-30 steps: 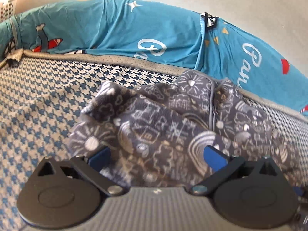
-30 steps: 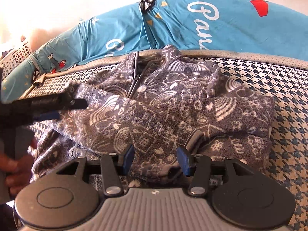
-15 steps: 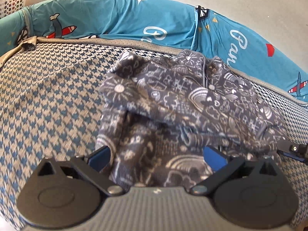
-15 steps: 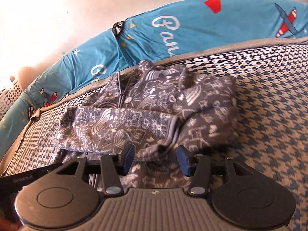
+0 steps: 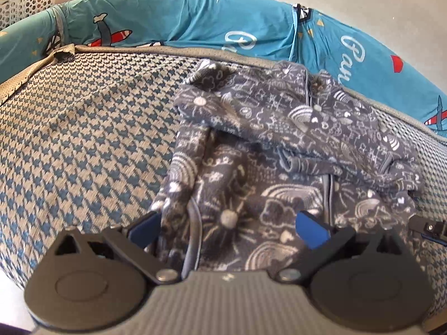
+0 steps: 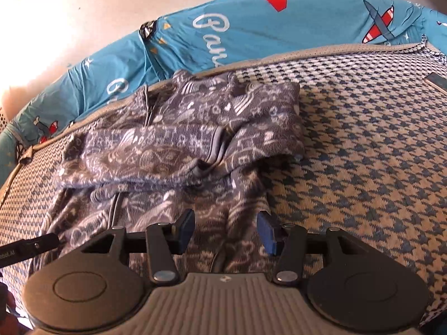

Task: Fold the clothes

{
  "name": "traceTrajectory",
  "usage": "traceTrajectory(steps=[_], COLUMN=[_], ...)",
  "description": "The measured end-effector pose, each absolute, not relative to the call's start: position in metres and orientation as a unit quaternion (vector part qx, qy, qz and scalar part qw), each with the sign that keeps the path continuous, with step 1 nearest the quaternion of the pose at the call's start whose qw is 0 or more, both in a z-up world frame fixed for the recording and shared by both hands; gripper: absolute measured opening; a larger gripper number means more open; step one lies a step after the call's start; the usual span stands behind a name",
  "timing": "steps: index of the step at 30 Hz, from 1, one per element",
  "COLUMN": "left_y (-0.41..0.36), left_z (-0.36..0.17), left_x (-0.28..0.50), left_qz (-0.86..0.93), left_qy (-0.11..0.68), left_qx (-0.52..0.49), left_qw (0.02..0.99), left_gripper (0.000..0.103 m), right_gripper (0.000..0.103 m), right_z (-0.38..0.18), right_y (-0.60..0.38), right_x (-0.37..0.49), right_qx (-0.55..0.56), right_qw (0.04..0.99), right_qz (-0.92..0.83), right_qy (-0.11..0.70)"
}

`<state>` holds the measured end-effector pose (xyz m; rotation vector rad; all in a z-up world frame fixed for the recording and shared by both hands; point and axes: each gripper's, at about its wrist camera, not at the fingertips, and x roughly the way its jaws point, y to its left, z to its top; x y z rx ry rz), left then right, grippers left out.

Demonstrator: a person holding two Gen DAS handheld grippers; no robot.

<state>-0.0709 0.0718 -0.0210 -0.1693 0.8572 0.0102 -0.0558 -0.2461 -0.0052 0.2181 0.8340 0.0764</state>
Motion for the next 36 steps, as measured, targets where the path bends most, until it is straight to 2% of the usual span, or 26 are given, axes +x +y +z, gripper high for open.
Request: traceTrajectory(steps=[13,21,36], left_y=[0.071,0.067,0.069], left_z=[-0.031,-0.041,-0.037], left_x=[-0.082,-0.079,-0.078], left_qz=[0.018,0.024,0.025], left_qy=[0.423,0.445,0.444], left_qx=[-0.051,-0.031,-0.052], left_qw=[0.905,0.895,0.894], left_gripper=[0.103,0.103,0.103], right_gripper=[0.049,0.049,0.049], right_z=[-0.010,-0.014,0.000], right_y=[-0.251,-0.246,-0.281], right_x=[-0.069,-0.068,-0.056], right_qx=[0.135,0.106,0.237], right_qw=[0.907,0.906,0.899], right_qz=[0.034,0.036,0.037], right_qy=[0.399,0.408,0.367])
